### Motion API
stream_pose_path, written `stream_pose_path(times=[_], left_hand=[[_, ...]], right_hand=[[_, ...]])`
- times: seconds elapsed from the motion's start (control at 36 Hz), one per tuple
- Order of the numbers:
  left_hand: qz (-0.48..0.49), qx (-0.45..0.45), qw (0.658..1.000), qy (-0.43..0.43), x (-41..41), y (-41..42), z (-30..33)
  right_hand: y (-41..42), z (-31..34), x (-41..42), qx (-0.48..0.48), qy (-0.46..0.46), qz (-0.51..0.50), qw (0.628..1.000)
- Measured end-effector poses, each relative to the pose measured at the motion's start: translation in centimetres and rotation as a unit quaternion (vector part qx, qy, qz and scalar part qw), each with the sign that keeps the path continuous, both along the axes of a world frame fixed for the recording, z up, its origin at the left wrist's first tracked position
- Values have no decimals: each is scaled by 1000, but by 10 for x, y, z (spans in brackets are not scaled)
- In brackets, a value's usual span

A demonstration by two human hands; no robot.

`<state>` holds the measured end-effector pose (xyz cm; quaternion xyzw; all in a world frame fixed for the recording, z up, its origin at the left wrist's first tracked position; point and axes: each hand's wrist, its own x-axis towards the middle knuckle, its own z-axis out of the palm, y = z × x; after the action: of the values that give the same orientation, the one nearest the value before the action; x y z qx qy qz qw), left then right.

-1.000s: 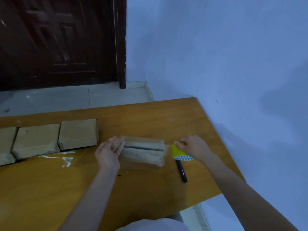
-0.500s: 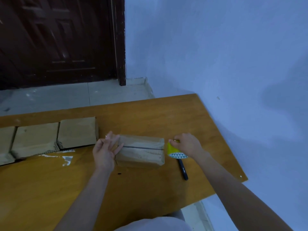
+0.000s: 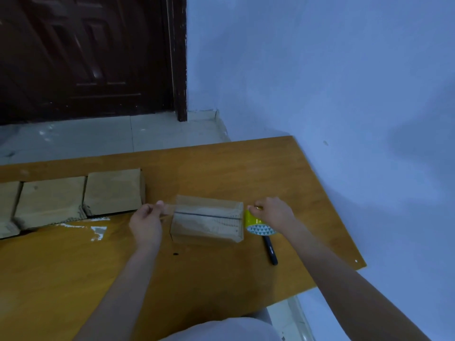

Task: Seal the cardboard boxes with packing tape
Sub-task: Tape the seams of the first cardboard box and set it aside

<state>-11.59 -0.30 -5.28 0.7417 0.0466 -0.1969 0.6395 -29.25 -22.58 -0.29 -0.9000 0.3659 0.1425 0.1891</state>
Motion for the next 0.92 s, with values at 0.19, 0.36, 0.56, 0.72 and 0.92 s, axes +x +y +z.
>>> stream_pose_path(times=[0.19,0.36,0.56,0.72,0.92], left_hand=[[-19,-86,996,10,-4,3,18],[-20,-54,998,17,-2,5,13],[5,-2,999,39,-3,1,5],[1,37,997,62,1,-1,-3],[7,53,986,158,2,-4,-18]], right_hand=[[-4,-8,-2,29,-11,-30,999],[-5,-13,-2,38,-23,-38,998],[-5,-12,-5,42,-36,-24,998],[-6,-14,-3,58,-35,-32,997],[-7,-18,-2,69,-34,-39,996]])
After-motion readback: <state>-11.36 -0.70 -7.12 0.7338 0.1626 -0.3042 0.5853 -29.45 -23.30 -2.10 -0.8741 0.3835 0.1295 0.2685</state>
